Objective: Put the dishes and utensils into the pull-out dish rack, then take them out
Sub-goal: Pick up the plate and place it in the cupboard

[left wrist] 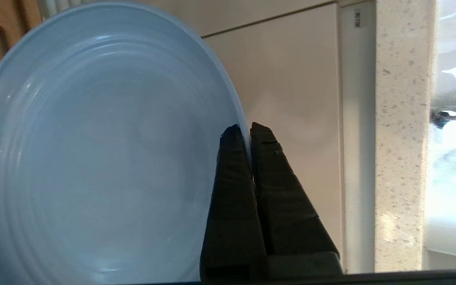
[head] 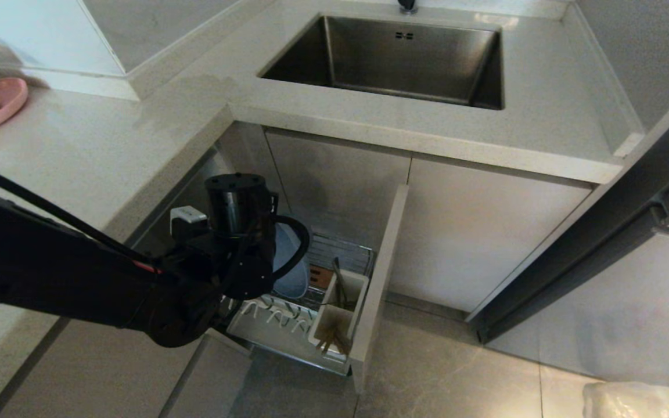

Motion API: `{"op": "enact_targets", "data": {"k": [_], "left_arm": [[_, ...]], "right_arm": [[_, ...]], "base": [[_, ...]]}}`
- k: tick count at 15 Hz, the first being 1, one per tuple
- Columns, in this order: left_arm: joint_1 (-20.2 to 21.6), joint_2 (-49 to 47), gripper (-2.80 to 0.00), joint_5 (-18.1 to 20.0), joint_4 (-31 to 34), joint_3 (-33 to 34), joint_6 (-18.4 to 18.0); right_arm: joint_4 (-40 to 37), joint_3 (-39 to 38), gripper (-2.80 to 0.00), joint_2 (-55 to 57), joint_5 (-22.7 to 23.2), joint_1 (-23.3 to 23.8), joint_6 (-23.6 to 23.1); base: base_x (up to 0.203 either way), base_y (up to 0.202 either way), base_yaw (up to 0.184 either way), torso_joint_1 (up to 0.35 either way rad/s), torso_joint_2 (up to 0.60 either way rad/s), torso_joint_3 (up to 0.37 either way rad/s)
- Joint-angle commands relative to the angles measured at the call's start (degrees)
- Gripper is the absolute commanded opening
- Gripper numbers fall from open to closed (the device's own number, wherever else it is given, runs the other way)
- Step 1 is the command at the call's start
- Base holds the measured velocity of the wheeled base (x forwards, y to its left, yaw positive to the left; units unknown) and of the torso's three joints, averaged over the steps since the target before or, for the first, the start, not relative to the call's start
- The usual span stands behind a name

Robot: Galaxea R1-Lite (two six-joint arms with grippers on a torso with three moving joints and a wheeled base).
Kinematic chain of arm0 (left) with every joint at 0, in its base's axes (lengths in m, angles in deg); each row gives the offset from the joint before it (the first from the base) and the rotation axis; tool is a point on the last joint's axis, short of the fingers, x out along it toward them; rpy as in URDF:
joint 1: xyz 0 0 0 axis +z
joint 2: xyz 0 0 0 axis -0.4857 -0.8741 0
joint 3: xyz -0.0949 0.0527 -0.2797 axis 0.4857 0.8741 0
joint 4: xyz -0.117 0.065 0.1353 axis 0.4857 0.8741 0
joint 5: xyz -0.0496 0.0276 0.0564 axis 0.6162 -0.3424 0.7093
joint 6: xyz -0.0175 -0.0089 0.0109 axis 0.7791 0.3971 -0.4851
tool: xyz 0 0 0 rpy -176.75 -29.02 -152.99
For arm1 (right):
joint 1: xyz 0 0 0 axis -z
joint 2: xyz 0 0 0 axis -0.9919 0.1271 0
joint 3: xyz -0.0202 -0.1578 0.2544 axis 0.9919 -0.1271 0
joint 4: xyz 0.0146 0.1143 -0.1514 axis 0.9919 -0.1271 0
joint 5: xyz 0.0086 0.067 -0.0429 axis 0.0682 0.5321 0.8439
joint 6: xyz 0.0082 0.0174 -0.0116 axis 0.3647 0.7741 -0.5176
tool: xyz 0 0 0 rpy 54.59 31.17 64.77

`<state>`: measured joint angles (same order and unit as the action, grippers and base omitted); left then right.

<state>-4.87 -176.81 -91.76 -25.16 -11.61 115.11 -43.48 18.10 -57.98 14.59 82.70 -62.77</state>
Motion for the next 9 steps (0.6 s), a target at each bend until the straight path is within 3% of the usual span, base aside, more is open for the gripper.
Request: {"op": "enact_targets", "data": {"k": [1, 9], "left_arm": [[0.2, -1.1, -2.80, -0.2, -0.8, 0.1, 0.4], [0.9, -2.0, -2.80, -0.2, -2.0, 1.6, 0.7]], "right_arm": [[0.0, 0.0, -2.80, 0.1, 0.0, 0.0, 0.0], [0.0, 0.0, -2.80, 0.1, 0.0, 0.0, 0.0]], "base": [[0.000, 0.000, 0.000, 0.000, 0.00, 0.000], [0.000, 0.000, 0.000, 0.000, 0.00, 0.000]]}}
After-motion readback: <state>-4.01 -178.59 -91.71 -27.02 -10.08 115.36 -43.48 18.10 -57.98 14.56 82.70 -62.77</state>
